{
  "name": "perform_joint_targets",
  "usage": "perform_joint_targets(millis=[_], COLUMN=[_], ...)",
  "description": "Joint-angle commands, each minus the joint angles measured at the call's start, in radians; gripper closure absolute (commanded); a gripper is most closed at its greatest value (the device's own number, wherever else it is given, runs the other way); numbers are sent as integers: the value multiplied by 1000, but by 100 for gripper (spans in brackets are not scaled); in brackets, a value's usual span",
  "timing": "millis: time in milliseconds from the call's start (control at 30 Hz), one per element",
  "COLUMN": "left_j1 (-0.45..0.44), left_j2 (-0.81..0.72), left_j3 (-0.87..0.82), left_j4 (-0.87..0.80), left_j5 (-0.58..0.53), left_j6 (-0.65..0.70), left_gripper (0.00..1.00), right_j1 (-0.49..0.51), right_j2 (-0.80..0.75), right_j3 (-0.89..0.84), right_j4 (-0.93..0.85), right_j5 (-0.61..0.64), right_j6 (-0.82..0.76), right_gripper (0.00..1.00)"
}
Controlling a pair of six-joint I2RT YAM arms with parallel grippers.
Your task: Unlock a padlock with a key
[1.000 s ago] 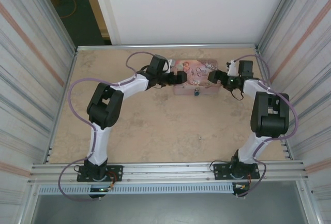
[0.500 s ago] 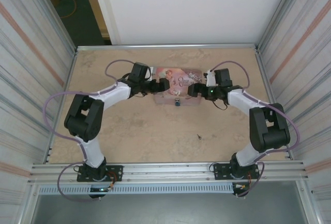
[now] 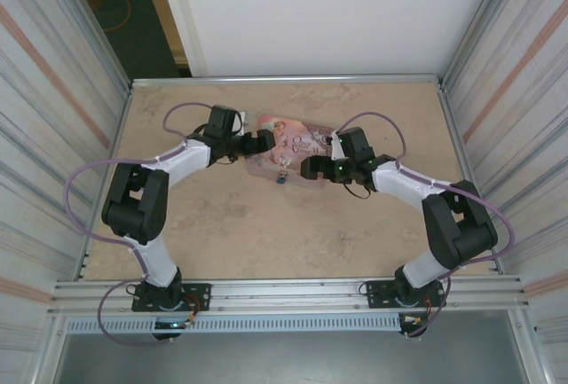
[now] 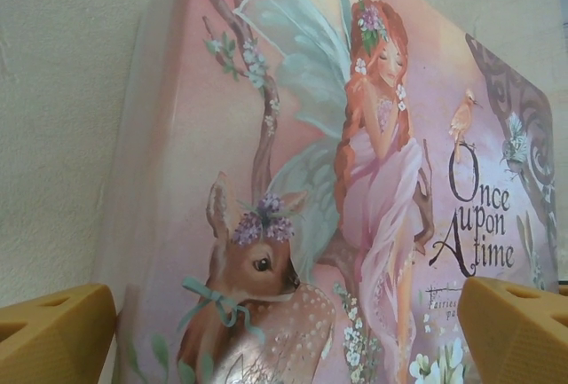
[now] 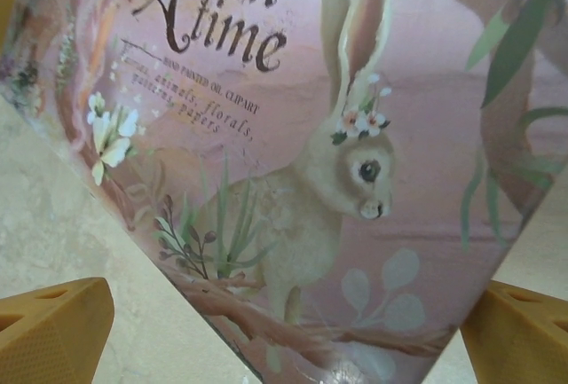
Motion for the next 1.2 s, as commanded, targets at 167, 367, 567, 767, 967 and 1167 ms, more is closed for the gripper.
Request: perform_joint_targets(millis=[167, 367, 567, 767, 967, 1167], left_j1=[46, 82, 82, 71, 32, 10], left_j2=[-67, -215, -452, -679, -813, -811], left_j3=[37, -60, -244, -442, -624, -664], left_j4=[2, 8, 26, 19, 76, 84], left_j5=[42, 5, -62, -139, -190, -221], left_j6=[56, 81, 113, 73, -61, -91], left_gripper=[1, 1, 1, 1, 1, 1], right_j1=[11, 12, 13, 15, 32, 65], right_j2=[-158, -291, -366, -375, -296, -220], right_j3=[22, 5, -36, -128, -148, -135], right_j4=[-263, -490, -699, -700, -672, -663], right_j5=[219, 276, 246, 132, 66, 67], right_j6=[8, 60, 131, 215, 238, 231], right_gripper=[1, 2, 12, 23, 40, 50])
